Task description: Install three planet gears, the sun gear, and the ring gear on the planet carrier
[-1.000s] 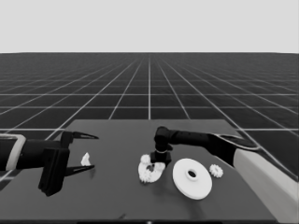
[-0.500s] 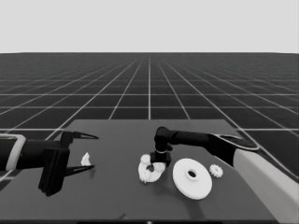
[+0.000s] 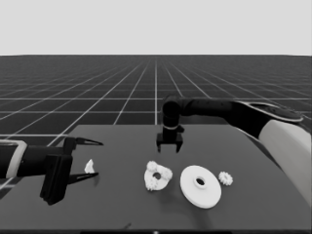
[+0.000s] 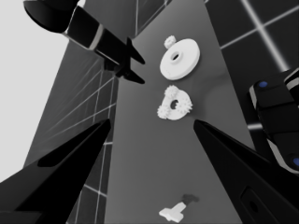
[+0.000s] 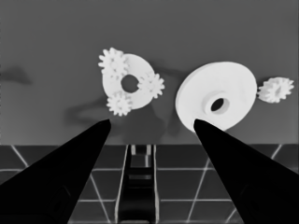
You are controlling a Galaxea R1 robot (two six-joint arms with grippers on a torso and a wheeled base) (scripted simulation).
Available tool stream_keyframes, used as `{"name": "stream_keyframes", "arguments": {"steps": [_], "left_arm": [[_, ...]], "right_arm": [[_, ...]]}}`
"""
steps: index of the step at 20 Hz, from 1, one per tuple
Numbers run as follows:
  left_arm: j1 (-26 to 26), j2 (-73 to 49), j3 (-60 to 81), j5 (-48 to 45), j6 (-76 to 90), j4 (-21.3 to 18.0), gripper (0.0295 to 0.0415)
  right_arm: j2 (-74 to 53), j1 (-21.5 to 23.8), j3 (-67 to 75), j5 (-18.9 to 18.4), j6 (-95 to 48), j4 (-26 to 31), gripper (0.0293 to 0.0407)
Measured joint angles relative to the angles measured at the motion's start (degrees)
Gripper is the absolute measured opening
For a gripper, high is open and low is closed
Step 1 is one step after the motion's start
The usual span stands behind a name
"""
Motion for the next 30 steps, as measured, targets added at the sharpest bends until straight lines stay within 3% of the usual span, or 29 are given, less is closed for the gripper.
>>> {"name": "stream_keyframes", "arguments": {"steps": [1,2,3,4,7,11,12,13,14,16,21,23,24,30], "left_arm": [[0.0,0.0,0.0,0.0,0.0,0.0,0.0385],[0.0,0.0,0.0,0.0,0.0,0.0,0.0385],[0.0,0.0,0.0,0.0,0.0,0.0,0.0385],[0.0,0.0,0.0,0.0,0.0,0.0,0.0385],[0.0,0.0,0.0,0.0,0.0,0.0,0.0385],[0.0,0.0,0.0,0.0,0.0,0.0,0.0385],[0.0,0.0,0.0,0.0,0.0,0.0,0.0385],[0.0,0.0,0.0,0.0,0.0,0.0,0.0385],[0.0,0.0,0.0,0.0,0.0,0.0,0.0385],[0.0,0.0,0.0,0.0,0.0,0.0,0.0385],[0.0,0.0,0.0,0.0,0.0,0.0,0.0385],[0.0,0.0,0.0,0.0,0.0,0.0,0.0385],[0.0,0.0,0.0,0.0,0.0,0.0,0.0385],[0.0,0.0,0.0,0.0,0.0,0.0,0.0385]], "right_arm": [[0.01,0.06,-0.05,-0.01,-0.03,0.08,0.0385],[-13.21,0.61,16.27,-0.11,-3.78,0.63,0.0386],[-28.81,1.06,21.15,-0.57,-11.04,0.97,0.0385],[-36.65,1.34,19.14,-1.13,-18.96,1.03,0.0385],[-42.18,1.62,12.3,-1.87,-29.77,0.78,0.0385],[-42.69,1.65,10.27,-2.0,-32.32,0.67,0.0385],[-43.17,-7.02,11.1,5.11,-32.31,-6.95,0.0385],[-42.2,-14.37,9.21,9.42,-32.69,-11.55,0.0385],[-40.84,-18.34,6.66,12.0,-33.31,-13.95,0.0385],[-39.07,-21.6,3.36,14.47,-34.19,-15.8,0.0385],[-38.1,-22.96,1.49,15.71,-34.73,-16.56,0.0385],[-38.06,-23.02,1.4,15.77,-34.76,-16.59,0.0314],[-38.05,-23.0,1.38,15.79,-34.76,-16.6,0.0309],[-38.05,-23.0,1.35,15.8,-34.77,-16.62,0.0309]]}}
